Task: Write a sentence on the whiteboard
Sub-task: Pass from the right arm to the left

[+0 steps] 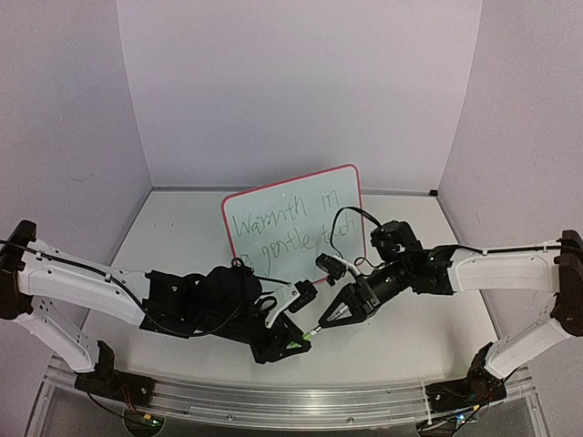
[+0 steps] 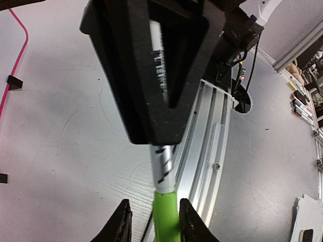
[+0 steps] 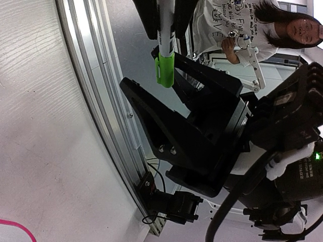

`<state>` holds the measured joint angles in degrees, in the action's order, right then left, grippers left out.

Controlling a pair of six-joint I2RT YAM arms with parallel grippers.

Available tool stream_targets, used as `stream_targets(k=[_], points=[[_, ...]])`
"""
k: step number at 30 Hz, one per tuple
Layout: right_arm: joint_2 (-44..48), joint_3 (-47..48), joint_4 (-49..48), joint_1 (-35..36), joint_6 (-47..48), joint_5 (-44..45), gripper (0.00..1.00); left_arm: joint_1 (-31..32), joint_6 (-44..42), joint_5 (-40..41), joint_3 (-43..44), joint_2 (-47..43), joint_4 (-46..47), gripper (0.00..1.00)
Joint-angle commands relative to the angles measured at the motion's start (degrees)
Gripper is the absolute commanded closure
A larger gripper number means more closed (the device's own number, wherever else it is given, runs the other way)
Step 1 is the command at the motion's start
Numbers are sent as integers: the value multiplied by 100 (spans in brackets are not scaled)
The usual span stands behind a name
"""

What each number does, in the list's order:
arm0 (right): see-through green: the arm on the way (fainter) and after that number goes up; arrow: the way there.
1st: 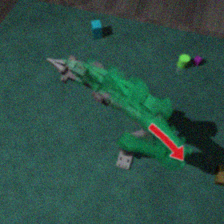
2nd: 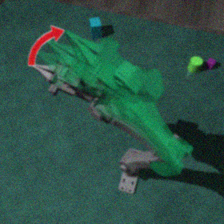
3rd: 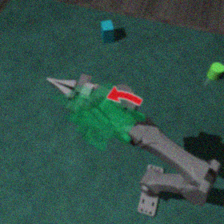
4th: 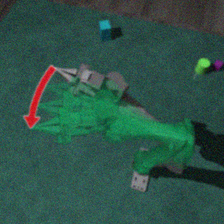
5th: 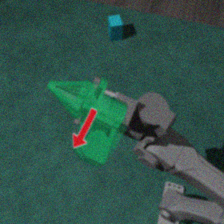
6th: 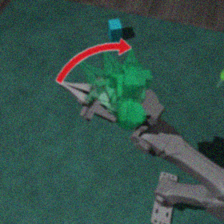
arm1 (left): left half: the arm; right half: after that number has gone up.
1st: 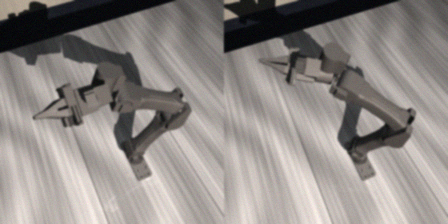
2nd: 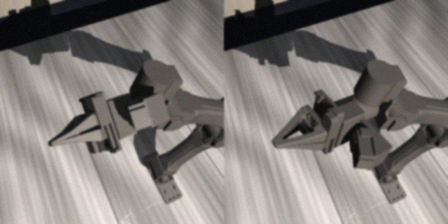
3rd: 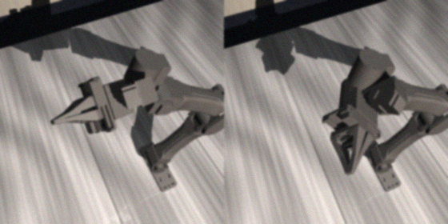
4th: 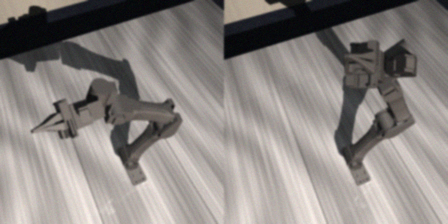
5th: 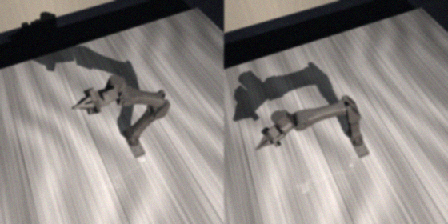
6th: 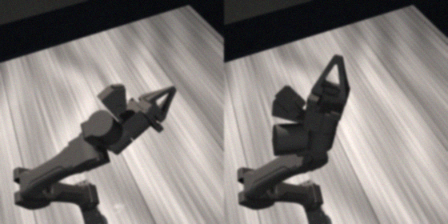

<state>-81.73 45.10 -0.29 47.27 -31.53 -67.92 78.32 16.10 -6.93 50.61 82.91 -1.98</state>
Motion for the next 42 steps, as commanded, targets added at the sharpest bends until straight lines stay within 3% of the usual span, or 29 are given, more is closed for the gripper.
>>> stream_targets(k=[1,5,19,32,42], points=[[108,154,-143,8,32,-155,100,4,-28,-144,279,58,46,85],[62,169,-142,15,42,-149,100,3,-21,-166,275,86,159,100],[-366,320,-166,503,88,-98,100,-196,98,-530,219,70,1156,100],[-457,298,-805,720,-348,-142,100,-511,404,-891,184,153,2185,100],[-509,375,-867,837,-389,-238,100,-640,396,-1052,276,208,2319,100]])
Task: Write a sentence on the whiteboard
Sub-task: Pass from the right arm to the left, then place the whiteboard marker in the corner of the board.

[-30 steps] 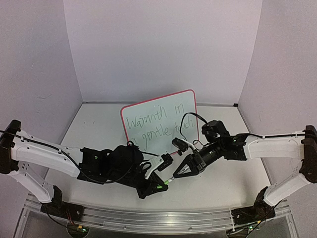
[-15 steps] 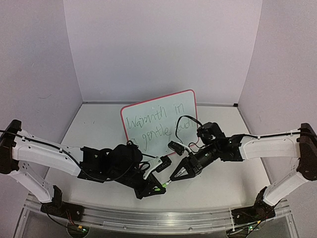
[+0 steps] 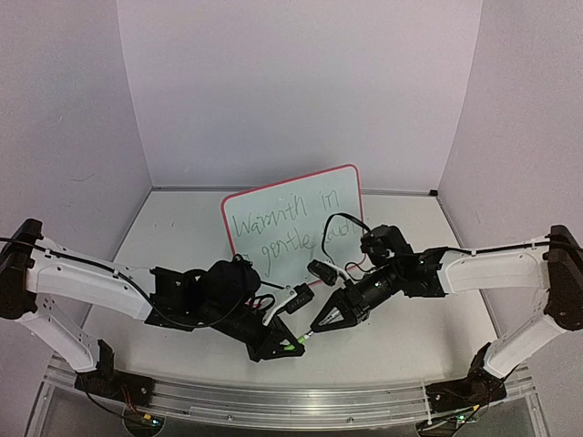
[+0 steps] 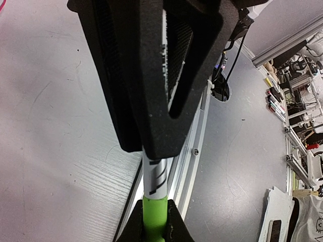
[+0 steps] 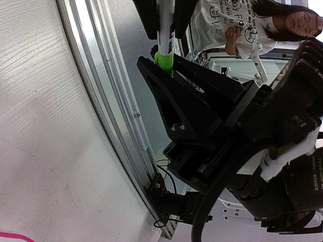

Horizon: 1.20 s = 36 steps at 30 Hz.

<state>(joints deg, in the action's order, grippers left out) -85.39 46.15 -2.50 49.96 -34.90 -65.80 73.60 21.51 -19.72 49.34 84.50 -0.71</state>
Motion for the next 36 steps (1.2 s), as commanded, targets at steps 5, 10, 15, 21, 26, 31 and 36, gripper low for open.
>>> stream_targets(k=[5,10,15,21,26,31,36], points=[[-45,254,-571,555,-30,183,100,-206,-212,190,455,80,1852,100],[280,266,209,10,209,1493,83,-246,-129,308,171,-141,859,100],[942,93,885,-871,410,2720,43,-252,356,934,-647,-727,23,100],[1564,119,1518,-1403,553,4354,16,-289,1271,1682,-1192,-1275,-1116,100],[1851,175,2039,-1743,635,5459,2,-412,2107,2055,-1591,-1774,-1834,100],[2023,224,2364,-2020,731,5990,2,-746,2728,2383,-1744,-2206,-2572,99],[2175,236,2503,-2170,712,6393,2,-1468,2733,2001,-1734,-2048,-2789,99]])
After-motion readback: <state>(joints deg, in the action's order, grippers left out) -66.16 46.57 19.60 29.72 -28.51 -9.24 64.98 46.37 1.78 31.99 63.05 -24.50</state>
